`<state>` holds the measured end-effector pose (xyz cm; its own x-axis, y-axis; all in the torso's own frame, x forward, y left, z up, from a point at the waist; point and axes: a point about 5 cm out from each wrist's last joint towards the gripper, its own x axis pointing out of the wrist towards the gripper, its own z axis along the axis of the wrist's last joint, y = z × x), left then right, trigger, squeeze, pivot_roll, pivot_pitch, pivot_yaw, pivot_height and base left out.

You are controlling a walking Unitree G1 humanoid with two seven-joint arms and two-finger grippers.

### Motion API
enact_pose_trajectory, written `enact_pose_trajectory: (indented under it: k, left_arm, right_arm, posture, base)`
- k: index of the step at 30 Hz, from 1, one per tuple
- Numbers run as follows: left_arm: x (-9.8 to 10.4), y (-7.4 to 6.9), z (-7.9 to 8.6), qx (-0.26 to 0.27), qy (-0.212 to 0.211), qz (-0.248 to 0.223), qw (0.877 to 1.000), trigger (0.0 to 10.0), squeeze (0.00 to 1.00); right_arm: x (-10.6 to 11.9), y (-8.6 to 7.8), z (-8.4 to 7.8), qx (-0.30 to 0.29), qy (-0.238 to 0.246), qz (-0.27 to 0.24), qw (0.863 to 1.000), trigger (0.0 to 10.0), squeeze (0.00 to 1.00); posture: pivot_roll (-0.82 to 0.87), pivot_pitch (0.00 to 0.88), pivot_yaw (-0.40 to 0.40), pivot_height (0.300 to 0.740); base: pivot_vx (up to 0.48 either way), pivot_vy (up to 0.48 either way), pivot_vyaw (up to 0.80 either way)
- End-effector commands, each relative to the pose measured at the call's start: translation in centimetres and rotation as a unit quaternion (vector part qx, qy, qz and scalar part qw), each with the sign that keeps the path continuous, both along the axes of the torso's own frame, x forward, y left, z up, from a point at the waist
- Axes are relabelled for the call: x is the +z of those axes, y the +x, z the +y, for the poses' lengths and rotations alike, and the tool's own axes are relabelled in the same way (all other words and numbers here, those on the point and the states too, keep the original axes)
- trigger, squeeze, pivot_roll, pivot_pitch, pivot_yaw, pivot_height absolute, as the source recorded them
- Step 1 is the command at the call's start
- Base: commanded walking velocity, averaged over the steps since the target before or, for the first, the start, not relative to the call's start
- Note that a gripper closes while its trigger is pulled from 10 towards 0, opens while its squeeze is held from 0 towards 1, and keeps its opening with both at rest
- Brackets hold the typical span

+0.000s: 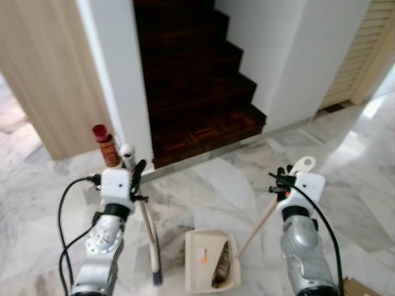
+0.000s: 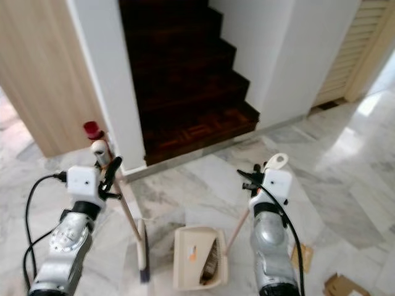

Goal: Sweep floor

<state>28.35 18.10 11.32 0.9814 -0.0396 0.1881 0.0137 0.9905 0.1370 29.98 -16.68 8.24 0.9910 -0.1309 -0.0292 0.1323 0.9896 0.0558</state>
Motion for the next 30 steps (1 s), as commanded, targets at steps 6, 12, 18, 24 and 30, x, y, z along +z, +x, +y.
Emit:
enact_pose_trajectory:
  k: [6, 12, 18, 24, 30]
  left_arm:
    - [1.60, 0.32, -0.60, -0.007, 0.005, -0.032, 0.999, 10.0, 0.00]
    - [1.70, 0.35, -0.37, -0.005, 0.006, -0.032, 0.999, 10.0, 0.00]
    - [1.77, 0.33, -0.24, -0.002, 0.007, -0.033, 0.999, 10.0, 0.00]
    - [1.83, 0.32, -0.26, -0.002, 0.007, -0.033, 0.999, 10.0, 0.00]
    - [1.86, 0.26, -0.26, -0.003, 0.008, -0.033, 0.999, 10.0, 0.00]
  right_arm:
    - [1.18, 0.36, -0.48, -0.009, 0.010, -0.023, 1.000, 10.0, 0.00]
    - [1.23, 0.41, -0.42, -0.010, 0.011, -0.023, 1.000, 10.0, 0.00]
    - [1.29, 0.41, -0.54, -0.012, 0.013, -0.024, 1.000, 10.0, 0.00]
    - [1.34, 0.43, -0.59, -0.012, 0.014, -0.024, 1.000, 10.0, 0.00]
    - [1.36, 0.44, -0.58, -0.012, 0.014, -0.024, 1.000, 10.0, 0.00]
  posture:
    - [0.12, 0.000, -0.017, 0.740]
    - [0.12, 0.000, -0.015, 0.740]
    - [0.12, 0.000, -0.015, 0.740]
    - [0.12, 0.000, -0.015, 0.740]
    - [0.12, 0.000, -0.014, 0.740]
  base:
    - [0.000, 0.356, 0.00]
    - [0.000, 0.356, 0.00]
    - [0.000, 0.356, 0.00]
    - [0.000, 0.356, 0.00]
    - [0.000, 0.353, 0.00]
